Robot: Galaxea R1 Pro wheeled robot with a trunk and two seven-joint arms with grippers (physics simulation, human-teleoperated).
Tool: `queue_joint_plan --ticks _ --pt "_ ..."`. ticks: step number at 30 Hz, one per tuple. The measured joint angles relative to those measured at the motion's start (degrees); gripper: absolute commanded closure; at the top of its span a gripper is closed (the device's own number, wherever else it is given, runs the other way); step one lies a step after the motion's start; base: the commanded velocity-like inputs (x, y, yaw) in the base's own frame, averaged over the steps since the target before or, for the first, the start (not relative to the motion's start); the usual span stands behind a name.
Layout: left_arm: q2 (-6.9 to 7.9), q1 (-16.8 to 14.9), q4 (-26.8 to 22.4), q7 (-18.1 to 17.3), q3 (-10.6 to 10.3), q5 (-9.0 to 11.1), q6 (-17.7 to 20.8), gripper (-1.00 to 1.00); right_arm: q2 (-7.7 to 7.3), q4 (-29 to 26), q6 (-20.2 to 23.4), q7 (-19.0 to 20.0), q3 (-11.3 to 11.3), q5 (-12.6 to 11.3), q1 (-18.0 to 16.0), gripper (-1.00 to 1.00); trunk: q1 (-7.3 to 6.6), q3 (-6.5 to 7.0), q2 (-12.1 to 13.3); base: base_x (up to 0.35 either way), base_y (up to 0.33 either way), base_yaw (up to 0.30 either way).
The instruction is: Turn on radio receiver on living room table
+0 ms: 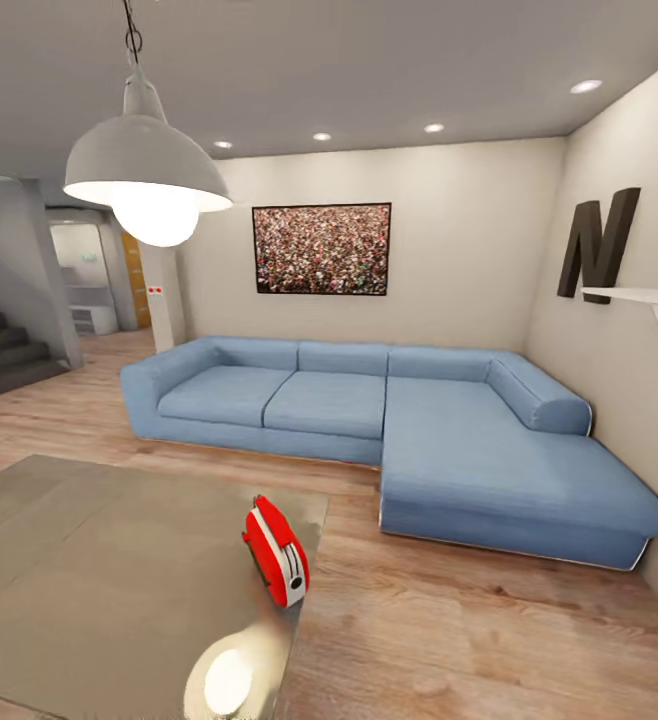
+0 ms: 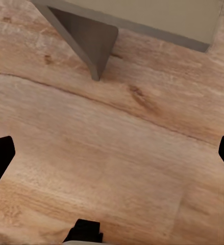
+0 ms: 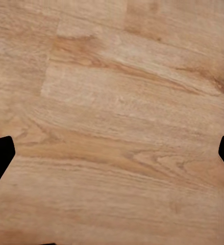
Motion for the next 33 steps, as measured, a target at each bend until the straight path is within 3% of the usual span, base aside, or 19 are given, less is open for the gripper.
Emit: queue_joint_plan --ticks 16,27,33 --pt "0.0 0.0 0.0 0.0 0.0 0.1 -0.1 -1.0 0.0 0.0 0.0 0.0 0.0 0.0 0.0 -1.0 0.0 0.0 0.0 0.0 -0.086 0.297" --pt "0.0 0.0 0.0 -0.2 0.1 0.3 -0.4 -1.0 2.49 -3.4 0.0 0.2 1.1 0.1 -0.5 -1.0 0.0 0.0 0.0 0.0 0.0 0.297" --pt "-0.03 0.0 0.0 -0.1 0.2 0.3 -2.7 -1.0 3.46 -6.9 0.1 0.2 1.4 0.2 -0.5 -1.0 0.0 0.0 0.0 0.0 0.0 0.236"
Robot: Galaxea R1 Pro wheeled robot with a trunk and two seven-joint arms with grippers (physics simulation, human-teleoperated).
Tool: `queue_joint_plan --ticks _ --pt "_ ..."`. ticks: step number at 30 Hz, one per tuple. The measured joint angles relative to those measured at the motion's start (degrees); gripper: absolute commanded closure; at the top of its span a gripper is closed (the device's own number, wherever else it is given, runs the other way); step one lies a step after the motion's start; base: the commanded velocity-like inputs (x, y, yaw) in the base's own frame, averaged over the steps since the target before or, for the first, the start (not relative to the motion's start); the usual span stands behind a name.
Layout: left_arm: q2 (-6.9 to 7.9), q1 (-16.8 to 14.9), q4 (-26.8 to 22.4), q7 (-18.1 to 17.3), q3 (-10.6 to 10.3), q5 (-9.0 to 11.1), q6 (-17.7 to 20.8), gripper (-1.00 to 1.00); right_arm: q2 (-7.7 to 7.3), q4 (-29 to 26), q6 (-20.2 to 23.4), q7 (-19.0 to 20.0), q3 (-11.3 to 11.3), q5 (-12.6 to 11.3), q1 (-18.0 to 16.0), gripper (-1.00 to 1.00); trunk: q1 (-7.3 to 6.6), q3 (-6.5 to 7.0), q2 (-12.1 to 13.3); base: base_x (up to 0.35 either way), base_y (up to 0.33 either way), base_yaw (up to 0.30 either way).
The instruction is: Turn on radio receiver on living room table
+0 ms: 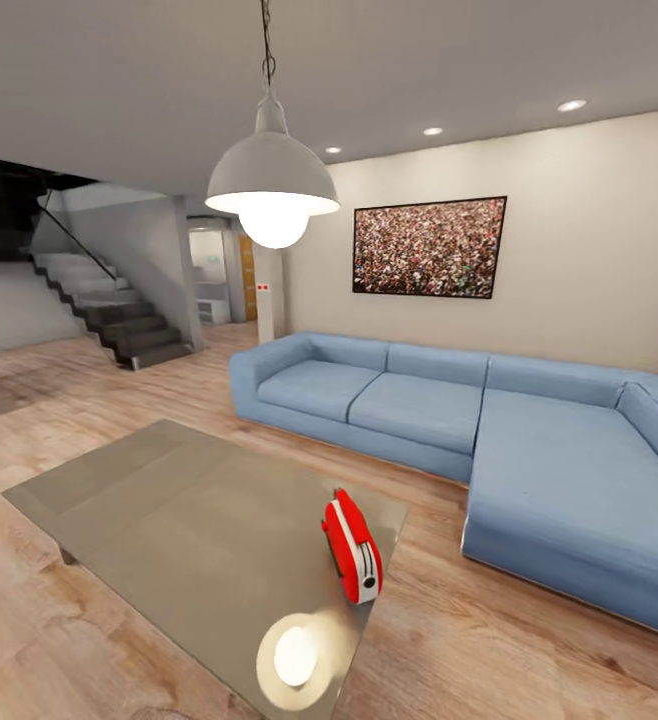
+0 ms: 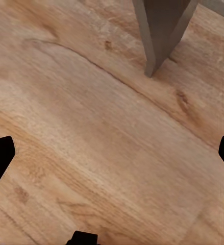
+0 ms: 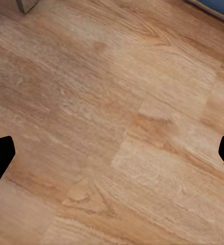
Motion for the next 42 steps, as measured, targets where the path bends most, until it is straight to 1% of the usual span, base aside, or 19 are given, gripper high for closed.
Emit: queue_joint_plan --ticks 5,6,8,12,14,17,18,19,20,21,22,23,25,26,27,30,32,40,42 --pt "-0.04 0.0 0.5 -0.2 -0.2 0.0 0.0 -1.0 0.05 -3.1 0.0 0.0 0.2 0.0 -0.9 -1.0 0.0 0.0 0.0 0.0 0.0 0.03" --pt "-0.03 0.0 0.8 -0.4 -0.3 0.0 0.0 -1.0 0.06 -4.7 0.0 0.1 0.2 0.0 -1.7 -1.0 0.0 0.01 0.0 0.0 0.0 0.004" --pt "-0.05 0.0 1.0 -0.4 -0.3 0.0 -0.1 -1.0 0.06 -5.6 0.4 0.5 0.2 0.0 -4.0 -1.0 0.0 0.01 0.0 0.0 0.0 0.002" --pt "0.01 0.0 1.1 -0.2 -0.3 0.0 -0.3 -1.0 0.06 -5.7 0.6 1.9 0.2 -0.2 -7.1 -1.0 0.0 0.0 0.0 0.0 0.0 0.0" --pt "0.02 0.0 1.1 -0.1 -0.3 -0.2 -0.4 -1.0 0.06 -5.7 0.7 2.2 0.3 -0.3 -10.0 -1.0 0.0 0.01 0.0 0.0 0.0 0.0" --pt "0.0 0.0 1.7 -0.2 -0.3 -0.4 -0.3 -1.0 0.06 -4.3 2.9 2.7 0.3 -0.6 -17.0 -1.0 0.0 0.01 0.0 0.0 0.0 0.0" --pt "-0.06 0.0 3.0 -0.3 -0.3 -0.4 -0.2 -1.0 0.06 -4.1 3.6 2.8 0.3 -0.6 -17.9 -1.0 0.0 0.0 0.0 0.0 0.0 0.0" --pt "-0.18 0.0 7.6 -0.4 -0.2 -0.2 -0.3 -1.0 0.06 -3.7 6.6 2.9 0.3 -0.7 -20.9 -1.0 0.0 -0.01 0.0 0.0 0.0 0.0" --pt "-0.21 0.0 9.9 -0.4 -0.2 -0.3 -0.2 -1.0 0.06 -3.6 7.3 3.0 0.3 -0.7 -21.9 -1.0 0.0 0.0 0.0 0.0 0.0 0.0" --pt "-0.17 0.0 14.6 -0.5 -0.2 -0.3 -0.1 -1.0 0.46 -3.5 9.3 3.0 0.2 -0.8 -25.3 -1.0 0.0 0.02 0.0 0.0 0.0 0.0" --pt "-0.17 0.2 23.5 -0.5 -0.1 -0.2 -0.1 -1.0 0.68 -3.5 9.8 3.0 0.2 -0.8 -26.7 -1.0 0.0 0.0 0.0 0.0 0.0 0.0" --pt "-0.16 0.2 28.2 -0.5 -0.1 -0.2 -0.1 -1.0 1.15 -3.5 10.9 3.0 0.2 -0.9 -28.2 -1.0 0.0 -0.01 0.0 0.0 0.0 0.0" --pt "-0.17 0.0 32.2 -0.5 -0.1 -0.2 0.1 -1.0 2.06 -3.5 14.0 3.0 0.3 -0.9 -30.8 -1.0 0.0 0.0 0.0 0.0 0.0 0.0" --pt "-0.28 0.0 33.4 -0.5 -0.4 -0.1 -0.1 -1.0 2.8 -3.5 16.8 3.0 0.2 -1.0 -32.9 -1.0 0.0 0.01 0.0 0.0 0.0 0.0" --pt "-0.28 0.0 33.1 -0.5 -0.5 -0.1 -0.2 -1.0 3.37 -3.5 17.7 3.0 0.2 -1.0 -33.9 -1.0 0.0 0.01 0.0 0.0 0.0 0.0" --pt "-0.21 0.0 29.1 -0.5 -0.5 -0.1 -0.5 -1.0 5.25 -3.3 19.0 3.0 0.2 -1.0 -35.5 -1.0 0.0 0.0 0.0 0.0 0.0 0.0" --pt "-0.11 0.0 27.3 -0.5 -0.4 -0.2 -0.6 -1.0 6.06 -1.1 19.2 2.9 0.5 -0.8 -36.0 -1.0 0.0 0.0 0.0 0.0 0.0 0.0" --pt "-0.3 0.0 26.8 -0.5 -0.3 -0.2 -0.6 -1.0 6.26 0.6 19.0 2.9 1.6 -0.7 -36.1 -1.0 0.0 0.0 0.0 0.0 0.0 0.0" --pt "-0.24 0.0 26.8 -0.5 -0.3 -0.2 -0.6 -1.0 6.28 2.4 18.8 2.9 1.9 -0.7 -36.4 -1.0 0.0 0.0 0.0 0.0 0.0 0.0"
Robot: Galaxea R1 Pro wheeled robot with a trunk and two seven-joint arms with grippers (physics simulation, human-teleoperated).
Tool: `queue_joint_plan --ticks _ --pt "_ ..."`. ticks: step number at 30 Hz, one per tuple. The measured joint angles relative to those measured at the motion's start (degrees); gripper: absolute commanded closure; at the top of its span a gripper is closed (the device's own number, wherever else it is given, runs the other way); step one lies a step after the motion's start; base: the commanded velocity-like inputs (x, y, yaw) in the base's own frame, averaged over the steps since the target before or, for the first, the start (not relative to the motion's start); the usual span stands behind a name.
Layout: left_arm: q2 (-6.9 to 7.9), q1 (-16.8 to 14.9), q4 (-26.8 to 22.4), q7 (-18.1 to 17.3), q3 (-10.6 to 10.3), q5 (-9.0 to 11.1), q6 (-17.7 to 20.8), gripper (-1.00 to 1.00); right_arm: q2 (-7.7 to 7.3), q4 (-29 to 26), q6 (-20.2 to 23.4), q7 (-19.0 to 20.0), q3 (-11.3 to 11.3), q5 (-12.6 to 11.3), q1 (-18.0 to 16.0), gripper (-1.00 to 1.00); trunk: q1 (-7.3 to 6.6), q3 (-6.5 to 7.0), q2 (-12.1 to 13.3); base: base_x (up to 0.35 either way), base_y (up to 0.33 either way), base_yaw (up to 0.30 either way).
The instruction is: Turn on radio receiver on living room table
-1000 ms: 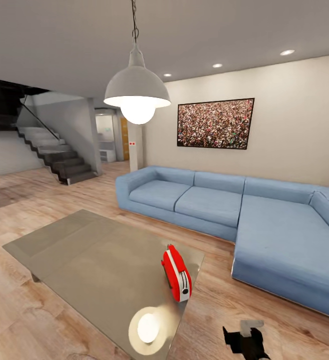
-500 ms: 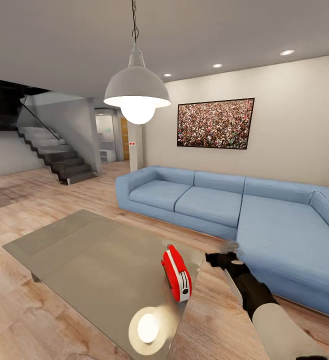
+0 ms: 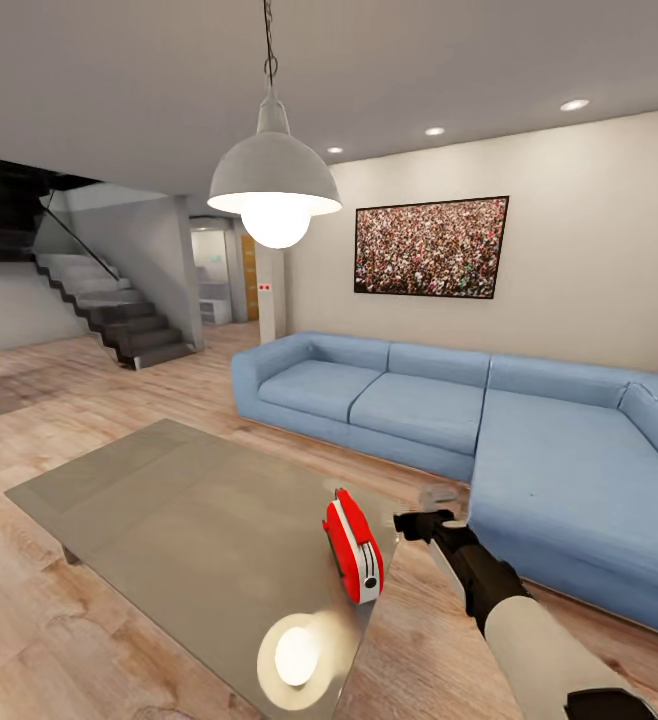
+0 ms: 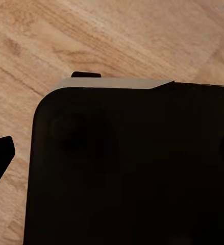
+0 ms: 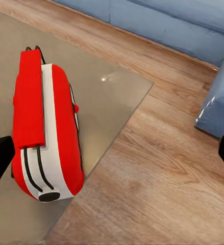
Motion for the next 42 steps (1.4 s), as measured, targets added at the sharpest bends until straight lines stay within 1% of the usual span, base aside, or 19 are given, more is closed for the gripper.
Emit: queue_joint_plan --ticks 2,3,4,5,7,10,13,20,22,24,26,31,33,35,36,38,39,41,42 --pt "0.06 0.0 0.0 0.0 0.0 0.0 0.0 -1.0 0.0 4.8 -1.0 0.0 0.1 0.1 -2.1 -1.0 0.0 0.0 0.0 0.0 0.0 0.0" --pt "0.07 0.0 0.0 0.0 0.0 0.0 0.0 -1.0 0.0 8.9 -2.4 0.0 0.1 0.3 -3.8 -1.0 0.0 0.0 0.0 0.0 0.0 0.0" --pt "0.07 0.0 0.0 0.0 0.0 0.0 0.0 -1.0 0.01 13.9 -4.8 0.0 0.1 0.4 -5.7 -1.0 0.0 0.0 0.0 0.0 0.0 0.0" --pt "0.04 0.0 0.0 0.0 0.1 0.0 0.0 -1.0 0.1 21.5 -9.9 0.0 0.1 0.5 -8.8 -1.0 0.0 0.0 0.0 0.0 0.0 0.0" --pt "0.02 0.0 0.0 0.0 0.1 0.0 0.0 -1.0 0.44 30.9 -16.8 0.0 0.1 0.3 -13.3 -1.0 0.0 0.01 0.0 0.0 0.0 0.0" --pt "0.06 0.0 0.0 0.0 0.0 0.0 0.0 -1.0 0.59 34.3 -19.6 0.0 0.1 0.3 -15.5 -1.0 0.0 0.0 0.0 0.0 0.0 0.0" --pt "0.03 0.0 0.0 0.0 0.0 0.0 0.0 -1.0 0.62 34.3 -18.4 0.0 0.1 0.5 -16.0 -1.0 0.0 0.0 0.0 0.0 0.0 0.0" --pt "0.01 0.0 0.0 0.0 0.0 0.0 0.0 -1.0 0.6 31.0 -10.9 -0.2 0.1 0.6 -16.1 -1.0 0.0 0.0 0.0 0.0 0.0 0.0" --pt "0.01 0.0 0.0 0.0 0.0 0.0 0.0 -1.0 0.56 27.7 -4.6 -0.2 0.1 0.6 -16.1 -1.0 0.0 0.0 0.0 0.0 0.0 0.0" --pt "0.01 0.0 0.0 0.0 0.1 0.0 0.0 -1.0 0.55 26.9 -2.3 -0.3 0.1 0.6 -16.1 -1.0 0.0 0.0 0.0 0.0 0.0 0.0" --pt "-0.1 0.0 0.0 0.0 0.0 0.0 0.0 -1.0 0.55 26.7 -1.7 -0.3 0.1 0.6 -16.1 -1.0 0.0 0.0 0.0 0.0 0.0 0.0" --pt "-1.08 0.0 0.0 -0.1 0.0 0.2 0.0 -1.0 0.55 26.5 -1.3 -0.4 0.0 0.6 -16.1 -1.0 0.0 0.0 0.0 0.0 0.0 0.0" --pt "-0.98 0.0 0.0 -0.1 0.1 0.2 0.0 -1.0 0.51 25.7 -1.2 -0.4 0.0 0.5 -16.1 -1.0 0.0 0.0 0.0 0.0 0.0 0.0" --pt "-1.15 0.0 -0.1 -0.1 0.0 0.2 0.0 -1.0 0.43 22.5 -0.6 -0.4 -0.1 0.4 -16.1 -1.0 0.0 0.0 0.0 0.0 0.0 0.0" --pt "-1.22 0.0 -0.4 -0.1 -0.1 0.2 0.0 -1.0 0.41 20.8 0.7 -0.4 -0.1 0.3 -16.1 -1.0 0.0 0.01 0.0 0.0 0.0 0.0" --pt "-1.23 0.0 -2.2 0.0 -0.2 0.2 0.0 -1.0 0.48 17.8 5.7 -0.2 -0.1 0.2 -16.1 -1.0 0.0 0.01 0.0 0.0 0.0 0.0" --pt "-1.23 0.0 -4.3 0.2 -0.3 0.1 0.1 -1.0 0.57 15.8 8.7 -0.1 -0.1 0.2 -16.1 -1.0 0.0 0.01 0.0 0.0 0.0 0.0" --pt "-1.0 0.0 -10.0 0.4 -0.3 -0.2 0.4 -1.0 0.66 11.4 13.8 -0.1 -0.1 0.1 -16.1 -1.0 0.0 0.01 0.0 0.0 0.0 0.0" --pt "-0.78 0.0 -13.2 0.4 -0.3 -0.3 0.5 -1.0 0.68 9.7 15.5 -0.1 0.0 0.1 -16.1 -1.0 0.0 0.01 0.0 0.0 0.0 0.0"
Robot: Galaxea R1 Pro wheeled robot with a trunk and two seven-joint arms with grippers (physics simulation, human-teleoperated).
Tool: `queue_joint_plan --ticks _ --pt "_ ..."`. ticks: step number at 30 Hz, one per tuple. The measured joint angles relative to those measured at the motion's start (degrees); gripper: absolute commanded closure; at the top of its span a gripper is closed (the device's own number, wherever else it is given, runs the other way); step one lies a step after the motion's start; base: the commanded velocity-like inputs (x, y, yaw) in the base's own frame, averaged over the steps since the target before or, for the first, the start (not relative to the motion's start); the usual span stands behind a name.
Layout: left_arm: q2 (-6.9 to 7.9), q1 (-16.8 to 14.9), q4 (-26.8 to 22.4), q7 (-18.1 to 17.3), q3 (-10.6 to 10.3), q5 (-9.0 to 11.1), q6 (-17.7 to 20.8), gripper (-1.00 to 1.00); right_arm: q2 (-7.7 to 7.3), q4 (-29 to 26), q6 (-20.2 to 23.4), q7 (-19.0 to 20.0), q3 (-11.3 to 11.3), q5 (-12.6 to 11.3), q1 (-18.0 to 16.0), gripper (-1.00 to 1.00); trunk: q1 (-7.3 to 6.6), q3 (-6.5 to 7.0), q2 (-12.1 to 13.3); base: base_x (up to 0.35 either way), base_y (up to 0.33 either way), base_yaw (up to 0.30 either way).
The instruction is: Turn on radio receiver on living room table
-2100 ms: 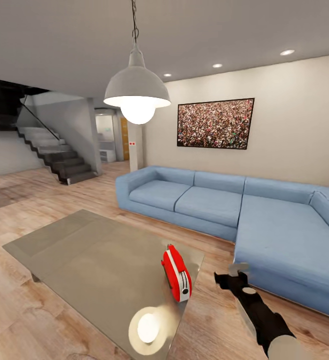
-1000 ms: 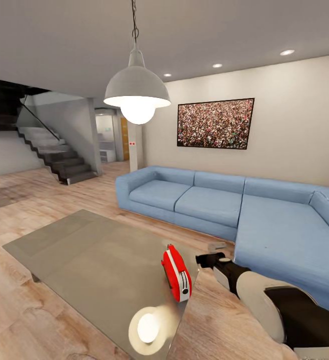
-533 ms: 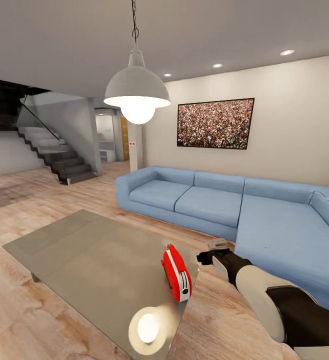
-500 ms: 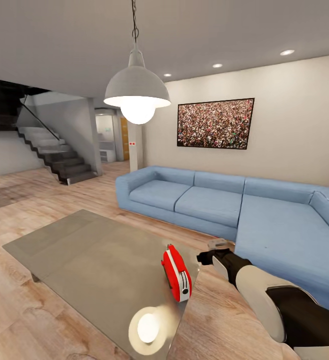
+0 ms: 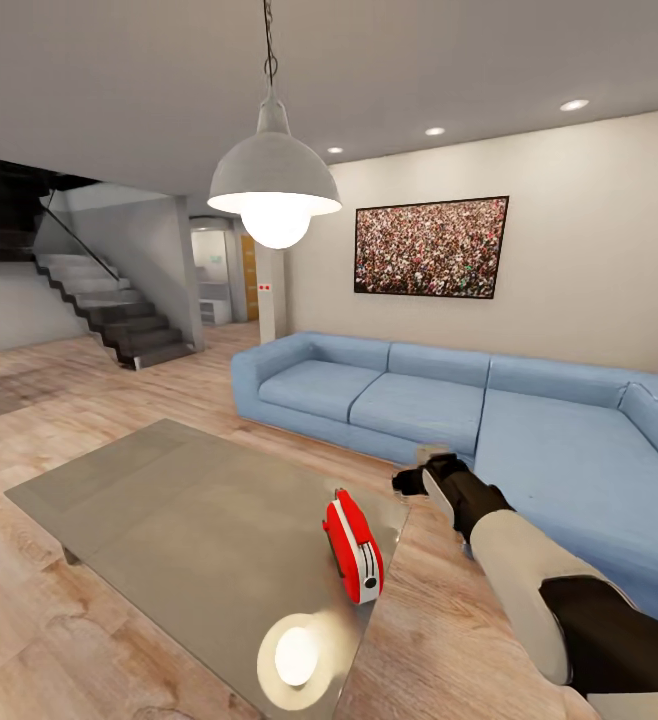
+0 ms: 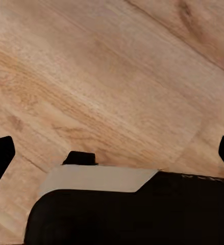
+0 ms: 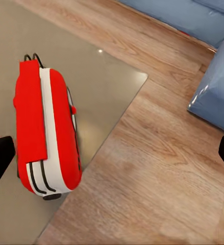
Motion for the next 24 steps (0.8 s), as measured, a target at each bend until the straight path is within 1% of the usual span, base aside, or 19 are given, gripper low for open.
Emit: queue_joint_plan --ticks 2,3,4,5,6,10,12,13,15,16,17,18,22,23,24 --pt "0.32 0.0 -6.4 0.0 0.0 -0.1 0.2 -1.0 0.02 -1.9 1.9 0.0 0.0 0.0 0.0 -1.0 0.0 0.0 0.0 0.0 0.0 0.0" --pt "0.43 0.0 -11.5 0.0 0.0 -0.1 1.1 -1.0 0.03 -2.6 2.6 0.0 0.1 0.0 0.0 -1.0 0.0 0.0 0.0 0.0 0.0 0.0" --pt "0.39 0.0 -14.1 0.0 0.0 0.0 2.1 -1.0 0.03 -2.8 2.9 0.0 0.1 0.0 0.0 -1.0 0.0 -0.01 0.0 0.0 0.0 0.0" --pt "0.23 0.0 -16.7 0.0 0.0 0.1 3.9 -1.0 0.23 -3.0 3.3 0.1 0.1 0.0 0.0 -1.0 0.0 -0.01 0.0 0.0 0.0 0.0" --pt "0.18 0.0 -18.1 -0.1 0.0 0.1 5.0 -1.0 0.65 -3.2 3.6 0.1 0.1 0.0 0.0 -1.0 0.0 -0.01 0.0 0.0 0.0 0.0" --pt "0.45 0.0 -19.9 -0.4 0.0 0.4 6.6 -1.0 2.25 -3.4 4.2 0.0 0.2 0.1 0.0 -1.0 0.0 -0.01 0.0 0.0 0.0 0.0" --pt "0.66 0.0 -20.0 -0.5 0.1 0.4 6.6 -1.0 2.61 -3.3 4.3 0.0 0.9 0.2 0.0 -1.0 0.0 -0.01 0.0 0.0 0.0 0.0" --pt "0.74 0.0 -20.1 -0.5 0.1 0.2 6.5 -1.0 2.93 -3.3 5.1 0.0 3.6 0.1 0.0 -1.0 0.0 -0.01 0.0 0.0 0.0 0.0" --pt "0.68 0.0 -20.1 -0.4 0.1 0.1 6.3 -1.0 3.39 -3.3 7.7 0.0 7.7 0.0 0.0 -1.0 0.0 -0.01 0.0 0.0 0.0 0.0" --pt "0.65 0.0 -20.1 -0.4 0.0 0.1 6.3 -1.0 3.63 -3.3 9.3 0.0 9.1 -0.1 0.0 -1.0 0.0 -0.01 0.0 0.0 0.0 0.0" --pt "0.67 0.0 -20.1 -0.3 0.0 0.0 6.2 -1.0 4.19 -3.3 10.9 0.0 10.3 -0.2 0.0 -1.0 0.0 -0.01 0.0 0.0 0.0 0.0" --pt "0.79 0.0 -20.2 -0.2 0.0 -0.1 6.2 -1.0 4.57 -3.3 11.7 0.0 10.9 -0.2 0.0 -1.0 0.0 -0.01 0.0 0.0 0.0 0.0" --pt "1.12 0.0 -20.5 0.1 0.1 -0.1 6.2 -1.0 4.89 -3.2 12.7 -0.1 11.4 -0.3 0.0 -1.0 0.0 -0.01 0.0 0.0 0.0 0.0" --pt "1.16 0.0 -20.9 0.2 0.1 -0.1 6.3 -1.0 4.92 -3.2 12.9 -0.1 11.4 -0.3 0.0 -1.0 0.0 -0.01 0.0 0.0 0.0 0.0" --pt "1.2 0.0 -22.9 0.5 0.1 -0.1 6.6 -1.0 4.99 -3.2 13.0 -0.1 11.5 -0.4 0.0 -1.0 0.0 -0.01 0.0 0.0 0.0 0.0"
